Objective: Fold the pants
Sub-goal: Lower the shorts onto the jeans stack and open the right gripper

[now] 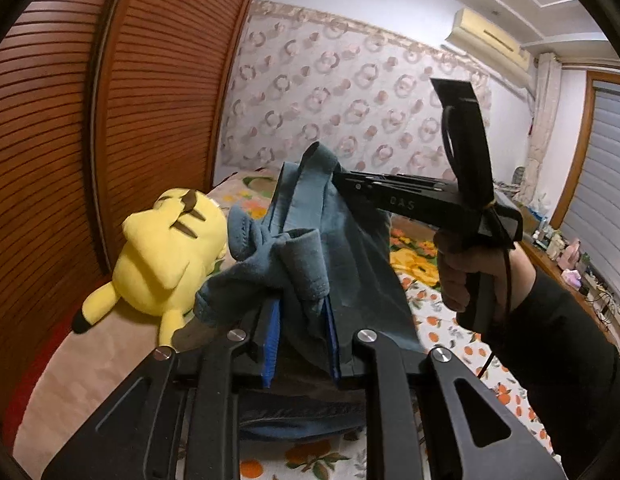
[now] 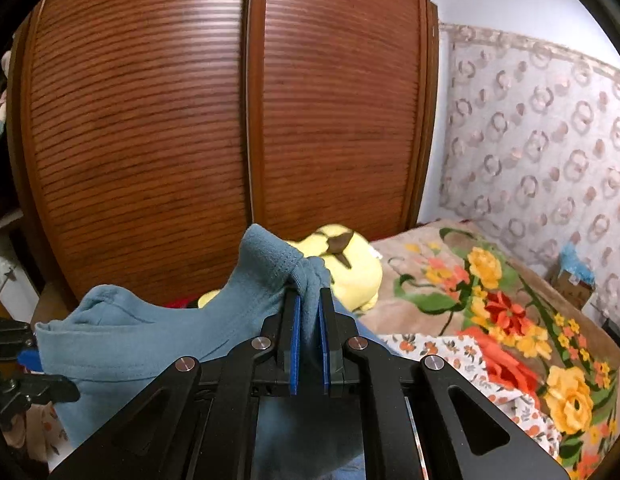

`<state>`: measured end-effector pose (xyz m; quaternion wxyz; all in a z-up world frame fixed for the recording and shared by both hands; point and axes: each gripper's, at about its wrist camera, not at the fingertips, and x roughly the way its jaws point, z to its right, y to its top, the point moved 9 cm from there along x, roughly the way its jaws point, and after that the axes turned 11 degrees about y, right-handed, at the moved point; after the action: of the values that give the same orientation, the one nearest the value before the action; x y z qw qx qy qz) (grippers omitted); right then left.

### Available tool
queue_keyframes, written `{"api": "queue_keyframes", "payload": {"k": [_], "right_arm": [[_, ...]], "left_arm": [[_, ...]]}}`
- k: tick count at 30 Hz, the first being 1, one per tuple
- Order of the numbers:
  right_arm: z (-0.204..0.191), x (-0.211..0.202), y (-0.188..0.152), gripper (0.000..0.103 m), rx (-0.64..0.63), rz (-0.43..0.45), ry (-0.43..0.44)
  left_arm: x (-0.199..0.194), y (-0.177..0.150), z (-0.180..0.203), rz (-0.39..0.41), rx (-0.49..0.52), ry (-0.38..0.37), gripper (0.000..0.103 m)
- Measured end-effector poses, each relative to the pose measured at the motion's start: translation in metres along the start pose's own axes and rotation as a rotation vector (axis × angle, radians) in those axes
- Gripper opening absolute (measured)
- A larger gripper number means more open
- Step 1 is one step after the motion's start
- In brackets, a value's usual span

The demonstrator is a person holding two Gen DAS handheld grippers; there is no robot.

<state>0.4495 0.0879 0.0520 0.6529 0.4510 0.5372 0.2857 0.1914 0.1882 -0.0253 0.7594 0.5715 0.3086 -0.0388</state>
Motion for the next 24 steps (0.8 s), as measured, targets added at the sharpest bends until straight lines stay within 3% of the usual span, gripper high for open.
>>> {"api": "queue_keyframes", "payload": {"k": [3,5,7,10,17,24], "right_arm": [[0.008,0.009,-0.004,0.008,0.025,-0.031,0.001],[0.012,0.011,0.001,0.016,0.047,-0.033,0.013],[0.019,0.01,0.004,0.032,0.059,-0.037,-0.011],[0.025,-0.004,0.008,0.034,0.085,-0.006,-0.005],[0.026,-0.033,-0.009,0.034,0.109,0.005,-0.012],[0.023,-0.032,-0.025,0.034,0.121,-0.041,0.003]], "left_arm": [[0.001,-0.003,-0.006,-0.016,-0.007,0.014,0.025],[0.0,-0.003,-0.009,-0.014,-0.008,0.027,0.032],[-0.007,0.0,-0.009,0.005,0.004,0.011,0.041],[-0.014,0.01,-0.011,0.028,0.006,0.002,0.049],[-0.003,0.021,0.003,0.008,0.087,-0.009,0.049],[0.021,0.005,0.001,-0.054,0.126,0.04,0.049]]}}
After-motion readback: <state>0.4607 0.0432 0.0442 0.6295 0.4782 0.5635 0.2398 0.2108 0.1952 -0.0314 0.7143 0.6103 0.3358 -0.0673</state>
